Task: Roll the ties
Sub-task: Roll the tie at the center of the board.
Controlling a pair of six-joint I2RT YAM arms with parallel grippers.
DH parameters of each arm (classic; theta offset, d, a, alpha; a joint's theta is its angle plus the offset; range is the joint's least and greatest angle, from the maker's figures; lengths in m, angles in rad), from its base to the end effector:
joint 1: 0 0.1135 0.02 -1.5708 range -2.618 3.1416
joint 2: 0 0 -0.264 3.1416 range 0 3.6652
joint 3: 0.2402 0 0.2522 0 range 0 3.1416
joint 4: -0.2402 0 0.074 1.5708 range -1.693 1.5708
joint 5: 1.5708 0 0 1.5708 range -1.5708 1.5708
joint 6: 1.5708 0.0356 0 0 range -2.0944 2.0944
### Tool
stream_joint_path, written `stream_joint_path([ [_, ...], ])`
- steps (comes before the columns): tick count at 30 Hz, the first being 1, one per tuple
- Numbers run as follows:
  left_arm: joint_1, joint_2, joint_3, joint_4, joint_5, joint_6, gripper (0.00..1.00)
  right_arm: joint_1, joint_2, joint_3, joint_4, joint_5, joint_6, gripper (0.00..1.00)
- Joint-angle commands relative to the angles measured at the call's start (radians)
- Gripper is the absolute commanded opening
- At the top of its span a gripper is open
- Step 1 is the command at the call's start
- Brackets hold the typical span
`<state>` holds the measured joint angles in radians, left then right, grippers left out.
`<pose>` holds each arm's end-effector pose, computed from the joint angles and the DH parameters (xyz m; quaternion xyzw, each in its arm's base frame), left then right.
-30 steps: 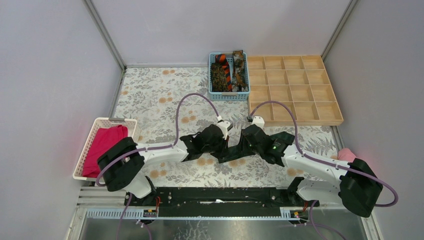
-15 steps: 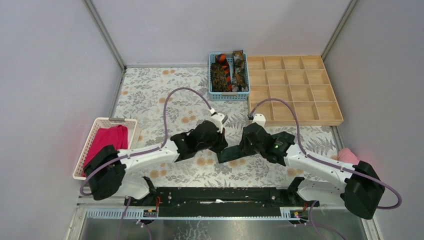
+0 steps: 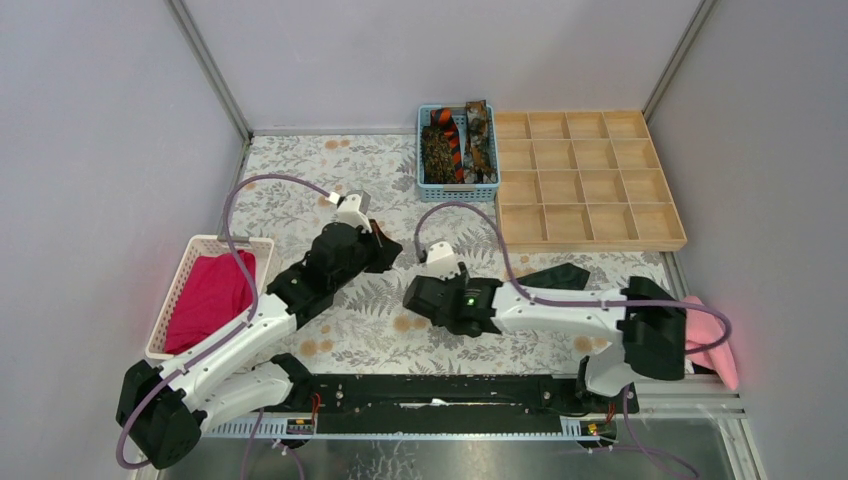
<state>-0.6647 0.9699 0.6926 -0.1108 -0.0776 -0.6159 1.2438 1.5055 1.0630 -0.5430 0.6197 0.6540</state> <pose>0.1781 -0.1361 0.2805 -0.0014 0.8298 -0.3070 0.4660 0.1181 0.2838 0.2404 -0.1809 0.8981 0.0532 0.3974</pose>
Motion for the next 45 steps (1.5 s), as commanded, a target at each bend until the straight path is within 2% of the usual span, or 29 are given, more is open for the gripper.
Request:
stream_joint_path([
  [1, 0.010, -0.019, -0.035, -0.026, -0.001, 0.003, 0.00, 0.055, 0.103, 0.095, -0.092, 0.089, 0.031, 0.63],
  [11, 0.032, -0.035, -0.047, -0.031, 0.019, 0.019, 0.00, 0.087, 0.240, 0.147, -0.112, 0.053, 0.051, 0.69],
  [19, 0.040, -0.043, -0.063, -0.026, 0.033, 0.028, 0.00, 0.084, 0.309, 0.142, -0.121, 0.124, 0.063, 0.81],
  [24, 0.045, -0.046, -0.068, -0.023, 0.043, 0.025, 0.00, 0.050, 0.335, 0.136, -0.116, 0.125, 0.061, 0.81],
  [38, 0.051, -0.014, -0.074, 0.011, 0.072, 0.028, 0.00, -0.091, 0.270, 0.019, 0.026, 0.010, -0.022, 0.81],
  [45, 0.053, -0.005, -0.071, 0.025, 0.073, 0.039, 0.00, -0.135, 0.320, 0.043, 0.015, -0.010, -0.024, 0.75],
])
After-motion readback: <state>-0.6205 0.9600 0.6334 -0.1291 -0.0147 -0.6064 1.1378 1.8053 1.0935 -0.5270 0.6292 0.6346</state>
